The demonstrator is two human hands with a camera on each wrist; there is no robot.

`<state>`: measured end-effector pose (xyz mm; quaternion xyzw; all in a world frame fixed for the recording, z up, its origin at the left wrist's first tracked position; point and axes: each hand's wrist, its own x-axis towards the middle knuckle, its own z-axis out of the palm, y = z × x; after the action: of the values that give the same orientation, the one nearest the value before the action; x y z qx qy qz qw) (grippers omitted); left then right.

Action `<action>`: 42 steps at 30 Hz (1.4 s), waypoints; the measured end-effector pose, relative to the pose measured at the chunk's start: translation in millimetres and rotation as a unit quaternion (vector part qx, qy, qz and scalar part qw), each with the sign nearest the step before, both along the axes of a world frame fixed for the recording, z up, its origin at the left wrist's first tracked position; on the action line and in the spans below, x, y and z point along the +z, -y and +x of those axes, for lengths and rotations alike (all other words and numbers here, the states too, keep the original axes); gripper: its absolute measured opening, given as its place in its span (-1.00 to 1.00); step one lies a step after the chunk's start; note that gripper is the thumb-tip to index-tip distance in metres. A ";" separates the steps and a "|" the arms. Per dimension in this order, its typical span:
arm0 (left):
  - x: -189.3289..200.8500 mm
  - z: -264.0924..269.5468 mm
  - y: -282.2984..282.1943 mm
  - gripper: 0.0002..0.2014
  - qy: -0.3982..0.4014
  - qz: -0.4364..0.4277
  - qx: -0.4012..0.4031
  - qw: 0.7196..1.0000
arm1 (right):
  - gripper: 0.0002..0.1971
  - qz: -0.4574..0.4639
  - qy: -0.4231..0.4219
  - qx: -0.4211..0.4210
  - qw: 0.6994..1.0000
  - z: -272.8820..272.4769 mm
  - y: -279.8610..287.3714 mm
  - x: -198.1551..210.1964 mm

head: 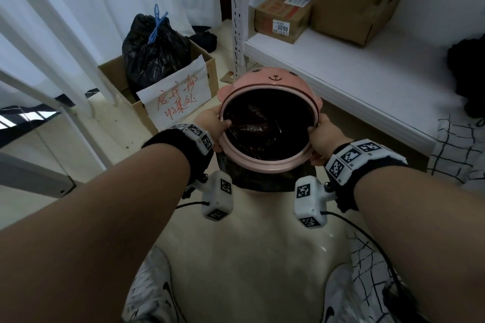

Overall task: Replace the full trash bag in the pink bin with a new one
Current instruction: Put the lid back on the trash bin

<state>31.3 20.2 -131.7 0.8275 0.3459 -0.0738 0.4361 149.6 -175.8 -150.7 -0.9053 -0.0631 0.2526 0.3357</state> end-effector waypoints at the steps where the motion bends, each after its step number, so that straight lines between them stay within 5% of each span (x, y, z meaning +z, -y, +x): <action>1: -1.8 -2.0 0.9 -0.57 0.002 0.003 -0.009 1.000 | -0.58 0.011 -0.005 0.006 1.000 -0.9 1.7 -1.9; 6: -20.0 -22.3 2.6 -0.06 0.009 -0.066 -0.021 0.998 | 0.17 0.046 -0.109 0.116 0.986 -4.5 19.6 -9.1; 11: -28.5 -28.9 4.1 0.07 0.017 -0.055 -0.028 0.998 | 0.28 -0.027 -0.145 0.158 0.976 -4.3 24.0 -9.5; 17: -21.6 -24.5 -6.5 0.11 -0.074 0.150 -0.136 0.976 | 0.52 -0.083 -0.016 0.203 0.975 2.1 20.3 -5.8; 19: -10.2 -19.9 -14.1 0.05 -0.001 0.186 -0.123 0.975 | 0.38 -0.090 0.045 0.201 0.974 0.8 21.5 -0.9; 23: 29.2 -9.1 -3.1 -0.42 0.205 0.202 -0.114 0.951 | -0.10 0.049 0.193 0.150 0.968 -0.8 16.9 17.8; 29: 59.0 -8.7 17.4 -0.64 0.226 0.239 -0.149 0.933 | -0.55 0.089 0.248 0.150 0.953 8.1 -7.7 56.2; 37: 74.2 -31.5 15.9 -0.79 0.176 0.297 -0.202 0.917 | -0.42 -0.023 0.222 0.310 0.924 -18.1 -6.4 71.7; 42: 80.5 -32.2 11.0 -0.83 0.186 0.293 -0.164 0.923 | -0.52 0.002 0.343 0.294 0.892 -30.4 11.1 89.9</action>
<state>-0.9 9.2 -51.2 0.9622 0.1239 0.1158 0.2129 119.2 -187.0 -60.8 -0.8750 -0.4382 0.0130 0.2052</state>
